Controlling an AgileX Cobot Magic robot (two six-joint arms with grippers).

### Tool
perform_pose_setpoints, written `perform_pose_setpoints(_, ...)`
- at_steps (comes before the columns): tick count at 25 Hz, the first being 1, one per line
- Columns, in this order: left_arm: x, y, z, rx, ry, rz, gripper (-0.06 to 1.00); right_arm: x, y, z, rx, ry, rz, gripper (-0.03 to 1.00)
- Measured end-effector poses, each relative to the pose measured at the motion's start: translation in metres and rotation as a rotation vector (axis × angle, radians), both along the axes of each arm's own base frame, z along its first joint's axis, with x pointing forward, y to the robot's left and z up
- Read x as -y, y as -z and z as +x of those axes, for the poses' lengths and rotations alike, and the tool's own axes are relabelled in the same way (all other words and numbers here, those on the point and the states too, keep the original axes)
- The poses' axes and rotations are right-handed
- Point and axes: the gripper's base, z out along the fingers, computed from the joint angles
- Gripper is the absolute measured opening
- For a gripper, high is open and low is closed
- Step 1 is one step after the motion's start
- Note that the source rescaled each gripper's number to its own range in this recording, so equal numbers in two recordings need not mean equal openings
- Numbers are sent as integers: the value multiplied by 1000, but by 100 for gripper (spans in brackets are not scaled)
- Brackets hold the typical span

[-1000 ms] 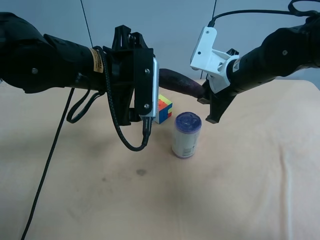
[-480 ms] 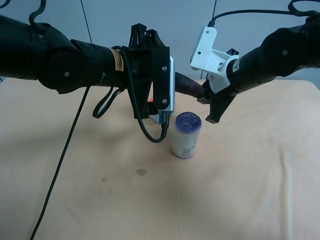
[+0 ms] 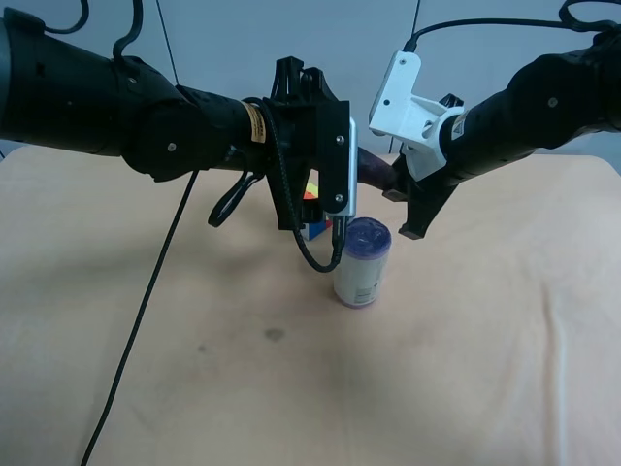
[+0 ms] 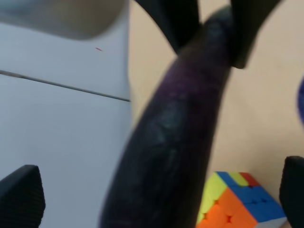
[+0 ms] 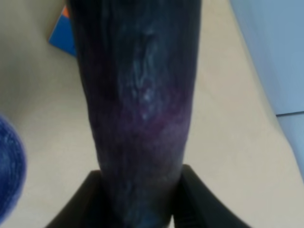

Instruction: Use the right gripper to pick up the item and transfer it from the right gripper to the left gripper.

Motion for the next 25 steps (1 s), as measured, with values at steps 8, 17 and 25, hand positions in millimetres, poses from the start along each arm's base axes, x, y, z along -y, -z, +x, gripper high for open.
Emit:
perform_pose_setpoints(8, -1, 16, 7, -18, -9, 22, 100, 0, 0, 0, 0, 0, 0, 0)
perform_pose_setpoints(17, -2, 20, 15, 37, -3, -12, 100, 0, 0, 0, 0, 0, 0, 0)
perform_pose_setpoints(25, -1, 18, 16, 49, -1, -26, 65, 0, 0, 0, 0, 0, 0, 0)
